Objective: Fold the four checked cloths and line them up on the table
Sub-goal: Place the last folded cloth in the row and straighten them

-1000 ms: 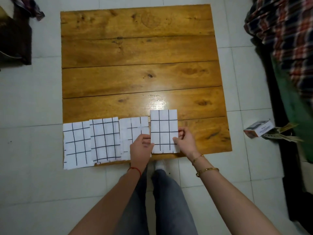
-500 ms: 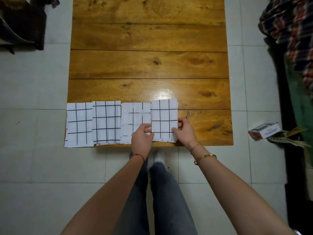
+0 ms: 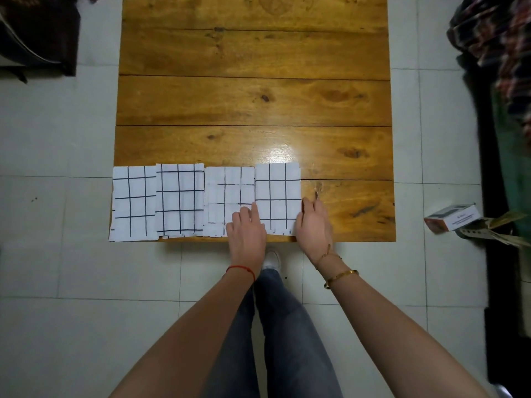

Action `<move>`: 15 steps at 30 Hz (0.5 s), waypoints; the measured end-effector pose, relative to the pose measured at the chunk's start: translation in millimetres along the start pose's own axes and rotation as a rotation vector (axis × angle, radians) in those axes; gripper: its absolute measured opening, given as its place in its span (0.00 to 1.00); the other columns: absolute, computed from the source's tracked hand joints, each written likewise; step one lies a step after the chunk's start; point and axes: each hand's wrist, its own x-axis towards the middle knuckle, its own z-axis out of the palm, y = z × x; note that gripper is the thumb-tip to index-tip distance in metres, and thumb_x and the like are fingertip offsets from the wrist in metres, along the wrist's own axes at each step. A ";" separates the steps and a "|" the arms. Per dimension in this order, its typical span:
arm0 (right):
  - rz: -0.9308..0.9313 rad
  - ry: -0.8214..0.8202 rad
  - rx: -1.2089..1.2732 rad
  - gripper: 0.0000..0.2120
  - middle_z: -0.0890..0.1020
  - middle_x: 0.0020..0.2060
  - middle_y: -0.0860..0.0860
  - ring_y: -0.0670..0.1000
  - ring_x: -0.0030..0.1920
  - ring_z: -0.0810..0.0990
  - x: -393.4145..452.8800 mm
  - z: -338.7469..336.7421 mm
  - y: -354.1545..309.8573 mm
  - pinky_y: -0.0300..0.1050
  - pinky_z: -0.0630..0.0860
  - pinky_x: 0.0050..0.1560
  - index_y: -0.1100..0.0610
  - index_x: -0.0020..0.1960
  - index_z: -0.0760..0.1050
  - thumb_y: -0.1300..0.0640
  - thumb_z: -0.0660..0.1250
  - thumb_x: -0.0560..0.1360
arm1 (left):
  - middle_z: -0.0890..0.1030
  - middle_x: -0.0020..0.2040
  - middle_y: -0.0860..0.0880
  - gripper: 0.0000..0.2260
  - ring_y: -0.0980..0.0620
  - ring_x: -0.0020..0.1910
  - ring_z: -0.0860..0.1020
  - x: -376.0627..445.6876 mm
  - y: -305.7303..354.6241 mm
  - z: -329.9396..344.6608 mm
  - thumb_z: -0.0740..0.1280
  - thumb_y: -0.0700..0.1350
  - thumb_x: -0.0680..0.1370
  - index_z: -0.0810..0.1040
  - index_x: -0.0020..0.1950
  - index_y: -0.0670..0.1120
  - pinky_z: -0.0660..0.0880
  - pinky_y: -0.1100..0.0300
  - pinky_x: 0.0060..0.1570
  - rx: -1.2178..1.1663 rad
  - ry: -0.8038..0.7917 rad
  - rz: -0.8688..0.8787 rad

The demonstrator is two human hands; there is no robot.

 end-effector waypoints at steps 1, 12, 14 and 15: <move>-0.017 0.004 -0.011 0.22 0.71 0.65 0.62 0.58 0.62 0.72 -1.1 0.5 -0.5 0.50 0.74 0.57 0.63 0.72 0.66 0.63 0.58 0.79 | 0.70 0.65 0.45 0.23 0.48 0.60 0.70 0.4 0.6 0.7 0.56 0.45 0.83 0.56 0.77 0.44 0.69 0.56 0.57 0.001 -0.018 0.000; -0.004 0.059 -0.100 0.24 0.74 0.59 0.61 0.58 0.56 0.74 -10.4 1.6 -8.3 0.51 0.75 0.52 0.63 0.71 0.66 0.62 0.61 0.76 | 0.69 0.66 0.45 0.23 0.49 0.61 0.69 2.6 -10.6 -3.3 0.55 0.44 0.82 0.56 0.77 0.45 0.69 0.57 0.58 -0.079 -0.044 0.016; 0.011 0.147 -0.037 0.22 0.75 0.55 0.60 0.58 0.52 0.74 -12.2 -0.2 -14.3 0.51 0.76 0.50 0.63 0.68 0.69 0.64 0.62 0.75 | 0.70 0.66 0.45 0.23 0.49 0.61 0.69 2.4 -20.9 -8.8 0.57 0.44 0.82 0.58 0.77 0.45 0.69 0.56 0.58 -0.120 -0.026 -0.021; -0.017 0.179 -0.003 0.20 0.75 0.53 0.59 0.57 0.51 0.74 -14.0 -0.7 -18.4 0.51 0.76 0.50 0.63 0.66 0.71 0.65 0.62 0.74 | 0.70 0.66 0.45 0.23 0.48 0.61 0.69 2.2 -28.5 -11.4 0.57 0.43 0.81 0.59 0.77 0.45 0.69 0.56 0.58 -0.135 -0.015 -0.047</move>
